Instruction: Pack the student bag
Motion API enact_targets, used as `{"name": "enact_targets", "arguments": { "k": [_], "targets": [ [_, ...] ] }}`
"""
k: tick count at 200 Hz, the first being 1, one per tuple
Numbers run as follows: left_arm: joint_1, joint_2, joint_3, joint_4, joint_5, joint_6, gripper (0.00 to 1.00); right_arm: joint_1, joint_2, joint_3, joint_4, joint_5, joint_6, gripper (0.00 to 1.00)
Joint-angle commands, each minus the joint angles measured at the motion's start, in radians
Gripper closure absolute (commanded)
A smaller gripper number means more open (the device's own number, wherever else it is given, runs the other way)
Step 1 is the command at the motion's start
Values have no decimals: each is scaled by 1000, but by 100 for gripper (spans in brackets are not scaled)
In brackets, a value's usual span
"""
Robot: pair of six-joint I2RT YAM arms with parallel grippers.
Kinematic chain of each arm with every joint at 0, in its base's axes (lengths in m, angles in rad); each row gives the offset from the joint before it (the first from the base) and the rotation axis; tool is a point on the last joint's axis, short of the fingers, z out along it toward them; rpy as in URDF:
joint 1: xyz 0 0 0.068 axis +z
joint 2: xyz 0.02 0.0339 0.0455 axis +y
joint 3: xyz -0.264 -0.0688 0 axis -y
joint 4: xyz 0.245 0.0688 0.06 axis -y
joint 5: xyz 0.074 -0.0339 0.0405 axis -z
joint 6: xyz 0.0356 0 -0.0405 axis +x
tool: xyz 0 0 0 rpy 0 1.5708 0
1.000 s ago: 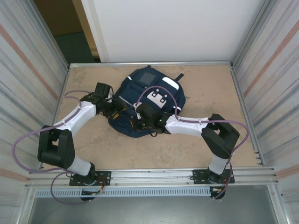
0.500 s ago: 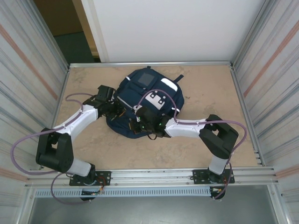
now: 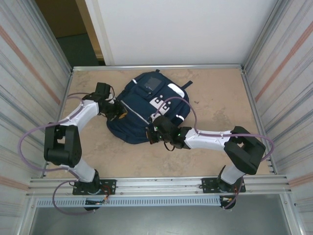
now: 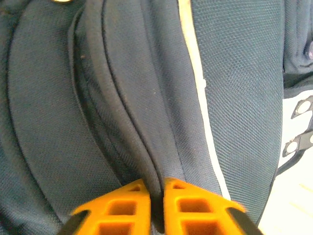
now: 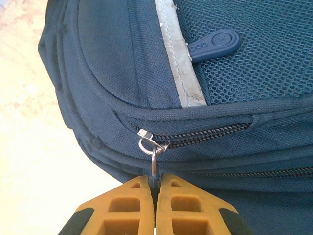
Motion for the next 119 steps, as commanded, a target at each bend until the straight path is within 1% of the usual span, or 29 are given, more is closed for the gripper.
{"name": "enact_targets", "arguments": {
  "k": [1, 14, 31, 49, 58, 71, 82, 98, 110, 119],
  "targets": [
    [27, 39, 101, 53, 20, 30, 67, 7, -13, 23, -37, -15, -11, 100],
    [27, 23, 97, 26, 11, 23, 62, 9, 9, 63, -46, -31, -17, 100],
    [27, -42, 64, -25, -15, 34, 55, 16, 36, 95, -24, -39, -20, 100],
    [27, -145, -27, -53, -38, 38, 51, 17, 82, 127, 23, -80, -25, 100],
    [19, -199, -90, -49, -66, 13, 50, 19, 107, 157, 17, -105, -33, 100],
    [-38, -249, -147, -54, -160, -5, 49, 27, 129, 189, 12, -118, -46, 100],
    [-82, -264, -162, -61, -207, -27, 48, 33, 141, 193, 45, -134, -56, 100],
    [-119, -265, -191, 7, -204, -95, 48, 35, 161, 197, 100, -186, -75, 100],
    [-144, -253, -204, 62, -202, -153, 48, 32, 173, 212, 100, -219, -80, 100],
    [-166, -236, -198, 88, -216, -168, 50, 30, 177, 213, 104, -233, -73, 100]
  ]
}}
